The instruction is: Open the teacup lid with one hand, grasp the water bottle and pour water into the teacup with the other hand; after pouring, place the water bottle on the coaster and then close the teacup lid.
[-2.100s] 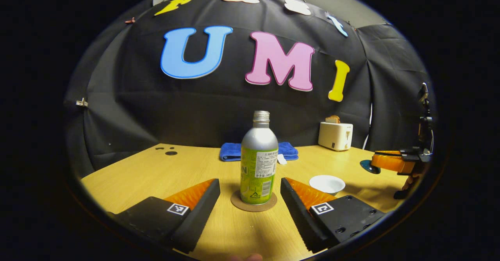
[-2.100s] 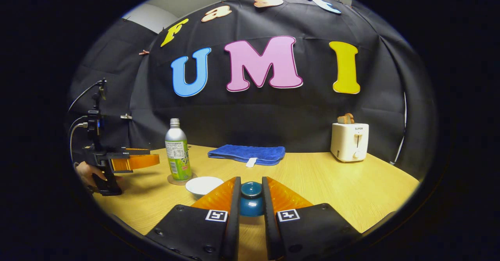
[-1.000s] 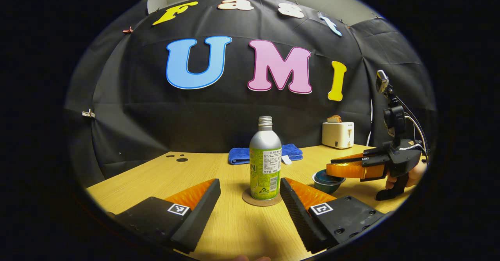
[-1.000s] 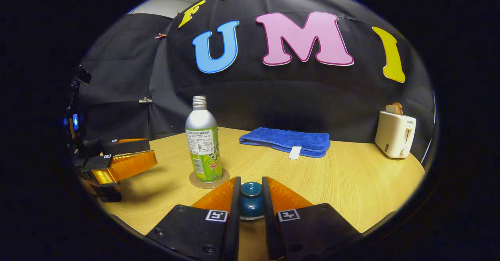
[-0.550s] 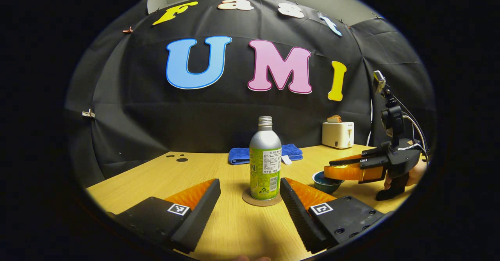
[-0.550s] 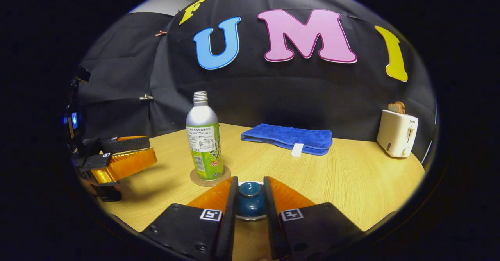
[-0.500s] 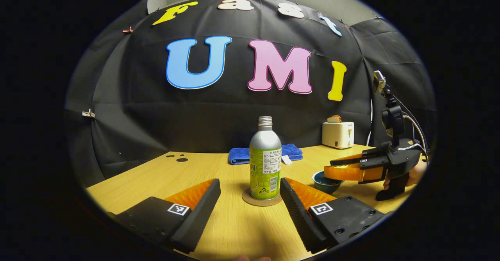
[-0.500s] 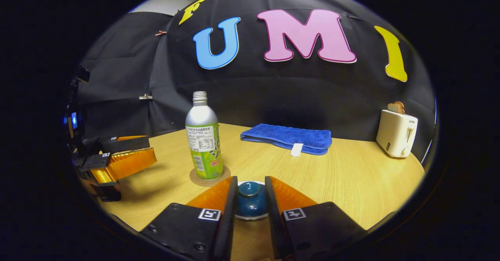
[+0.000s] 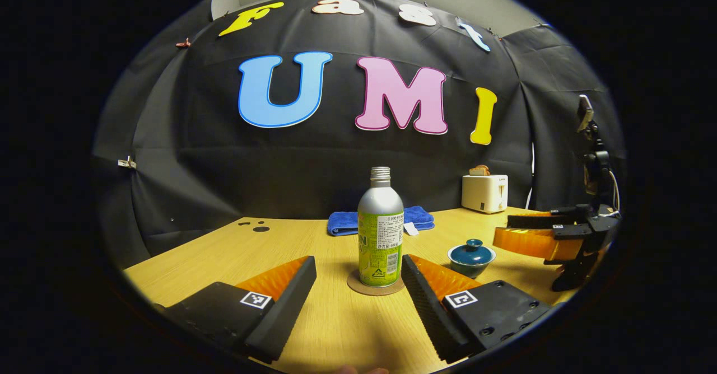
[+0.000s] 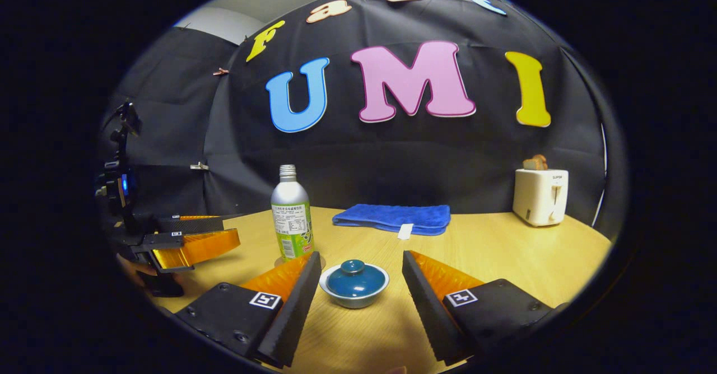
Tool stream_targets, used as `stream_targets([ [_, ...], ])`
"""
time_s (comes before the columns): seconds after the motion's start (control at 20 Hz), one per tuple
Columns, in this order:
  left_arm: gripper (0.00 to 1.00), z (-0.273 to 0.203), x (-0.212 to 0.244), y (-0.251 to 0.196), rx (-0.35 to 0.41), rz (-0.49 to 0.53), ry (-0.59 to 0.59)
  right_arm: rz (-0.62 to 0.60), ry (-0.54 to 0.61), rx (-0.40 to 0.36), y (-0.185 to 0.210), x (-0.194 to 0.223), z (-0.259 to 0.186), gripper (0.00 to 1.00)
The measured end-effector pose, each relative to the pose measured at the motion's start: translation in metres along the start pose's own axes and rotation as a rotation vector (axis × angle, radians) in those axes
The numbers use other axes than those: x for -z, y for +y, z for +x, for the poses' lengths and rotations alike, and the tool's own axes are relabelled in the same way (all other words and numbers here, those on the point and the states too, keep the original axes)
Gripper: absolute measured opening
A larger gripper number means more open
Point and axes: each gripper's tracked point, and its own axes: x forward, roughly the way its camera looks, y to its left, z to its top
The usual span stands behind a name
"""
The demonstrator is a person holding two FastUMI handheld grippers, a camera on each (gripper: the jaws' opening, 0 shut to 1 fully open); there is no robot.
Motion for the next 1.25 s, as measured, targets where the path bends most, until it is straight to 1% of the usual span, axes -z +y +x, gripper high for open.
stream_targets([
  [0.05, 0.96, 0.000, -0.001, 0.000, 0.000, 0.000, 0.000, 0.002, 0.007, -0.005, 0.003, 0.004, -0.005, 0.91],
  [0.2, 0.96, 0.000, 0.000, 0.003, -0.016, 0.001, 0.000, 0.003, 0.004, 0.015, 0.006, 0.002, -0.018, 0.93],
  [0.4, 0.96, -0.001, 0.001, 0.004, -0.025, 0.002, 0.001, 0.000, -0.001, 0.091, -0.007, 0.001, -0.028, 0.94],
  [0.5, 0.96, 0.000, 0.001, 0.004, -0.026, 0.003, 0.000, 0.000, -0.001, 0.111, -0.009, 0.001, -0.027, 0.94],
  [1.25, 0.96, -0.001, 0.000, 0.006, -0.038, 0.004, 0.000, 0.000, -0.002, 0.113, -0.008, 0.001, -0.027, 0.94],
])
